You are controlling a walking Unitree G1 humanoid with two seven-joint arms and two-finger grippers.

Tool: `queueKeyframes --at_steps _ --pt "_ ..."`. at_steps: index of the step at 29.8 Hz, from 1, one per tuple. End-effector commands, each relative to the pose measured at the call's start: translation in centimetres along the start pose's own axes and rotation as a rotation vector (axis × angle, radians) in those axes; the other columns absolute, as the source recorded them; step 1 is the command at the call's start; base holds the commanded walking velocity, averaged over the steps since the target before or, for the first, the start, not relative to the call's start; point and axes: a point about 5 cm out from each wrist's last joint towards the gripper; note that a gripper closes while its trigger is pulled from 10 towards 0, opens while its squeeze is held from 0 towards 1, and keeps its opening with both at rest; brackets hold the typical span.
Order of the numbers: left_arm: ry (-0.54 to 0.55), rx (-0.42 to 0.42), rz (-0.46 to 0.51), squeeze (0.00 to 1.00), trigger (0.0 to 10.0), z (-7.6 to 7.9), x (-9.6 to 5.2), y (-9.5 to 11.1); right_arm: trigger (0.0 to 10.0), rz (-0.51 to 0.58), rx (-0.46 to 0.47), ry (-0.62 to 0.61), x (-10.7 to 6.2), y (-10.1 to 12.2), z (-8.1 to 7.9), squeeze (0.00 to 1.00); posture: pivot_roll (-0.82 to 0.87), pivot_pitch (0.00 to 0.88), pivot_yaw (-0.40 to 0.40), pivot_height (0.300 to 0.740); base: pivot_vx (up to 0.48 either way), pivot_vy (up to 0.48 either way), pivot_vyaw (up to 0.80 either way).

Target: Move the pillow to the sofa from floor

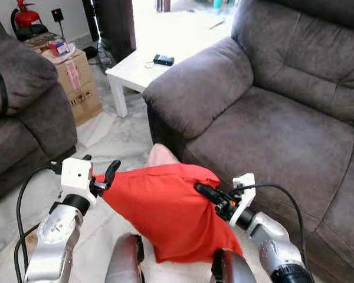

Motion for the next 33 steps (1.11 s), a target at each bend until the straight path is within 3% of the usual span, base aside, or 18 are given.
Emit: queueKeyframes --at_steps 1,8,18,28,33 --pt "-0.013 0.006 0.012 0.0 10.0 0.2 0.0 0.3 10.0 0.091 -0.05 0.031 0.6 2.1 -0.1 0.0 0.19 0.096 -0.044 0.701 0.0 0.0 0.0" --pt "-0.019 0.006 0.006 0.0 10.0 0.2 0.0 0.3 10.0 0.074 -0.059 0.048 0.6 2.0 -0.2 0.0 0.19 0.099 -0.044 0.74 0.0 0.0 0.0" --pt "-0.083 -0.01 -0.04 0.0 10.0 0.6 -0.1 -0.1 10.0 0.013 -0.076 0.148 0.4 1.7 -0.6 0.0 0.19 0.099 -0.039 0.74 0.0 0.0 0.0" --pt "-0.28 -0.017 -0.207 0.0 10.0 0.4 -2.0 -0.9 10.0 -0.147 -0.148 0.344 -1.0 1.2 -0.7 0.0 0.2 0.101 -0.035 0.74 0.0 0.0 0.0" --pt "-0.477 -0.014 -0.387 0.0 10.0 0.5 -4.2 -1.6 10.0 -0.217 -0.192 0.434 -1.4 1.5 -0.5 0.0 0.2 0.098 -0.035 0.74 0.0 0.0 0.0"
Point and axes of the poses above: a point about 5 cm out from each wrist's last joint towards the gripper, its own x axis pointing out of the wrist towards the gripper, its own y axis along the axis of the wrist's last joint, z = x × y, and after that the axes turned 10 degrees about -x, right-handed
